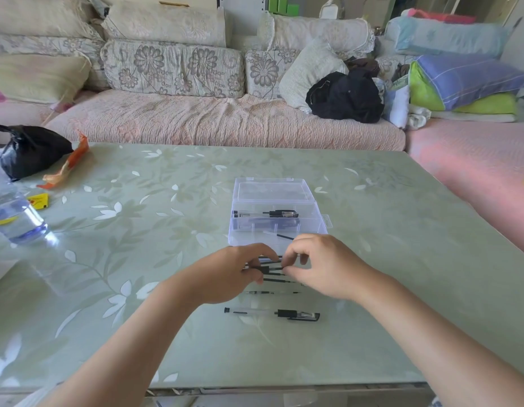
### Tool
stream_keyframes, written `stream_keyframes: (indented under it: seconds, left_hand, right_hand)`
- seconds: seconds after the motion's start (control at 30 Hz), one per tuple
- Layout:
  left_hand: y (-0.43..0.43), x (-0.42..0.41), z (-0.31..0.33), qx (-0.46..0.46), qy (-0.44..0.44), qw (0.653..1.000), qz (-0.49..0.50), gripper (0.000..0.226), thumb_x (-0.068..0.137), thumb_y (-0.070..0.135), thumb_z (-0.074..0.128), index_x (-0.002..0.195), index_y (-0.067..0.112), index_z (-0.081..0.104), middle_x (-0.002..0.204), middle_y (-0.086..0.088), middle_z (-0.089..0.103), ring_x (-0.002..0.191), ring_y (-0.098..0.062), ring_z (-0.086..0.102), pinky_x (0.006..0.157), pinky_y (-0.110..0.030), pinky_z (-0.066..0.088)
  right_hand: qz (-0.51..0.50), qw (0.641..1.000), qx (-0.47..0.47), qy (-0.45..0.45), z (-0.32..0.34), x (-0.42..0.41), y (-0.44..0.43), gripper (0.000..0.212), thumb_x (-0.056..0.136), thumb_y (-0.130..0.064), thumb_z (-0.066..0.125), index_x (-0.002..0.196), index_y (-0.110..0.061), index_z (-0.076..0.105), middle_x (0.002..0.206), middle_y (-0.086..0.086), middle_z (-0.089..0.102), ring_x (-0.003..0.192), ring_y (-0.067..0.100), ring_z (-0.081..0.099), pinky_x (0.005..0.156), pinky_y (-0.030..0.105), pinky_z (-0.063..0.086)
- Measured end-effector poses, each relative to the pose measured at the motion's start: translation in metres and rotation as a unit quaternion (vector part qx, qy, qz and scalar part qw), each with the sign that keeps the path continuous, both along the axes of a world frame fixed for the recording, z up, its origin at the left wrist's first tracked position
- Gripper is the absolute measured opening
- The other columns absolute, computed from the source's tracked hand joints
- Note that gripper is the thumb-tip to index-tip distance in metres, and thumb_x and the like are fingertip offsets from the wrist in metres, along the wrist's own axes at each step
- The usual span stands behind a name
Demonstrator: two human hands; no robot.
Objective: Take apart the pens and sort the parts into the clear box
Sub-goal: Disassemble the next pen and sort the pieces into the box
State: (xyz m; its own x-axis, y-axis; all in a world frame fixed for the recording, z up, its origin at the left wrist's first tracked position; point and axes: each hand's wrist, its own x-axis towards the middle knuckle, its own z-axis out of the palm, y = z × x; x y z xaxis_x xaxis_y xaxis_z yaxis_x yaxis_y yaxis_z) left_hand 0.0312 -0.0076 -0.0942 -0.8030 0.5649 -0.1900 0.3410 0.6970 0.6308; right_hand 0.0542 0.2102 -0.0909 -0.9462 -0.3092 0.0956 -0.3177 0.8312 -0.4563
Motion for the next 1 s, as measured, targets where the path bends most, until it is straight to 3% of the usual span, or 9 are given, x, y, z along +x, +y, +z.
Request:
stream_keyframes:
  seconds: [0.2, 0.4, 0.63, 0.77, 0.87, 0.93, 1.0]
  left_hand:
    - [0.002, 0.003, -0.001, 0.003, 0.008, 1.000, 0.000, 0.044, 0.095, 0.021, 0.048, 0.121, 0.056, 0.040, 0.086, 0.023, 0.064, 0.071, -0.019, 0.060, 0.077, -0.039, 0.054]
    - [0.004, 0.004, -0.001, 0.005, 0.004, 1.000, -0.001, 0.050, 0.098, 0.017, 0.041, 0.117, 0.062, 0.048, 0.087, 0.016, 0.063, 0.065, -0.008, 0.052, 0.078, -0.031, 0.052]
    - [0.006, 0.003, -0.007, -0.005, -0.002, 1.000, -0.001, 0.035, 0.097, 0.021, 0.046, 0.106, 0.054, 0.056, 0.088, 0.017, 0.061, 0.063, 0.001, 0.051, 0.077, -0.029, 0.052]
    - [0.006, 0.003, -0.007, -0.006, -0.002, 1.000, -0.002, 0.032, 0.097, 0.022, 0.047, 0.105, 0.052, 0.056, 0.088, 0.016, 0.060, 0.061, 0.003, 0.051, 0.072, -0.026, 0.050]
    - [0.006, 0.003, -0.007, -0.007, -0.004, 1.000, -0.002, 0.031, 0.097, 0.023, 0.048, 0.104, 0.052, 0.056, 0.088, 0.016, 0.061, 0.061, 0.002, 0.051, 0.073, -0.029, 0.052]
    - [0.006, 0.003, -0.007, -0.007, -0.004, 1.000, -0.003, 0.032, 0.097, 0.023, 0.048, 0.104, 0.052, 0.056, 0.088, 0.016, 0.062, 0.062, 0.001, 0.051, 0.073, -0.028, 0.051]
    - [0.007, 0.002, -0.007, -0.007, 0.000, 1.000, -0.005, 0.032, 0.097, 0.022, 0.047, 0.106, 0.052, 0.055, 0.088, 0.016, 0.063, 0.062, 0.002, 0.052, 0.071, -0.024, 0.049]
  right_hand:
    - [-0.013, 0.999, -0.020, -0.026, 0.003, -0.001, 0.007, 0.022, 0.080, -0.038, 0.073, 0.101, -0.040, 0.068, 0.093, -0.021, 0.061, 0.086, 0.003, 0.055, 0.076, 0.021, 0.046]
    - [-0.036, 0.991, 0.115, -0.055, 0.001, 0.002, 0.028, 0.018, 0.085, -0.037, 0.061, 0.101, -0.041, 0.068, 0.091, -0.023, 0.060, 0.072, -0.009, 0.046, 0.063, 0.012, 0.031]
    - [-0.007, 0.991, 0.136, -0.004, -0.004, 0.008, 0.022, 0.019, 0.082, -0.042, 0.063, 0.099, -0.040, 0.073, 0.090, -0.016, 0.065, 0.095, 0.009, 0.050, 0.085, 0.026, 0.041]
    - [0.005, 0.993, 0.121, -0.015, -0.005, 0.009, 0.020, 0.014, 0.082, -0.038, 0.065, 0.094, -0.040, 0.074, 0.089, -0.016, 0.066, 0.098, 0.007, 0.052, 0.089, 0.027, 0.041]
    - [-0.010, 0.995, 0.095, -0.008, -0.004, 0.010, 0.019, 0.010, 0.085, -0.036, 0.064, 0.092, -0.037, 0.071, 0.085, -0.023, 0.064, 0.083, -0.003, 0.051, 0.077, 0.020, 0.038]
    - [-0.034, 0.997, 0.064, -0.007, -0.001, 0.011, 0.017, 0.008, 0.086, -0.036, 0.065, 0.091, -0.036, 0.070, 0.071, -0.031, 0.058, 0.069, -0.009, 0.049, 0.063, 0.010, 0.031]
    - [-0.044, 0.999, 0.032, -0.006, 0.002, 0.012, 0.014, 0.005, 0.085, -0.035, 0.066, 0.089, -0.036, 0.069, 0.066, -0.042, 0.053, 0.068, -0.015, 0.050, 0.056, 0.008, 0.030]
